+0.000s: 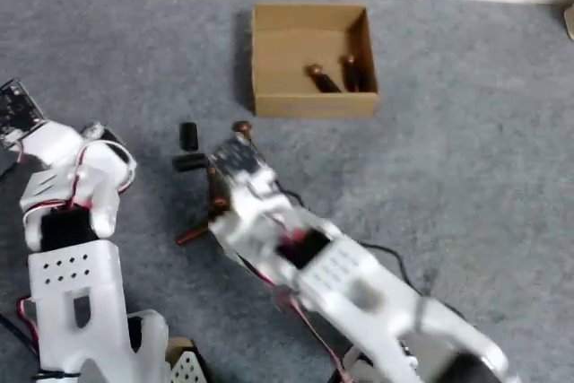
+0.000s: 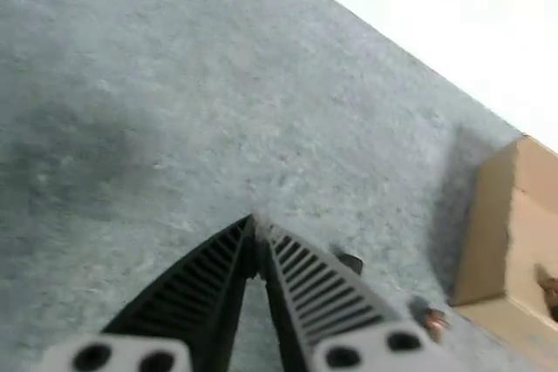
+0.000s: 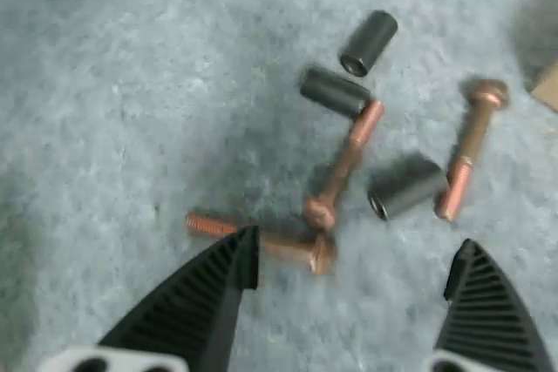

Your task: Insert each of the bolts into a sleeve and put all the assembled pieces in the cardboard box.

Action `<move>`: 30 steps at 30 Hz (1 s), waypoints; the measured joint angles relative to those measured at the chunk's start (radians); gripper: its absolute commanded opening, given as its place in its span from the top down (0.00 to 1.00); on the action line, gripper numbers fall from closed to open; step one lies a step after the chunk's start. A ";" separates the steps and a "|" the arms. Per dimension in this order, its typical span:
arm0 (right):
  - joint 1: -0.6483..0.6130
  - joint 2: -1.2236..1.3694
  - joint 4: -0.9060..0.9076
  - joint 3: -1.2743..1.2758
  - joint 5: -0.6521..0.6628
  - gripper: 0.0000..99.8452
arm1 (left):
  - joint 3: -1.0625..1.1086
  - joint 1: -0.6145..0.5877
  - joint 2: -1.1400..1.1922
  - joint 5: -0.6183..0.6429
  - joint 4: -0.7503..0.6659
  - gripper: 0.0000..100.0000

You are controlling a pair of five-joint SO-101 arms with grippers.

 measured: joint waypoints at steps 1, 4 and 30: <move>-0.003 0.080 0.000 -0.068 0.000 0.68 | 0.000 -0.015 0.000 0.002 0.000 0.98; -0.005 0.318 0.000 -0.272 -0.003 0.68 | -0.006 -0.057 0.000 0.002 0.000 0.98; -0.015 1.309 0.425 -1.594 -0.006 0.68 | -0.107 -0.206 -0.005 0.002 0.091 0.98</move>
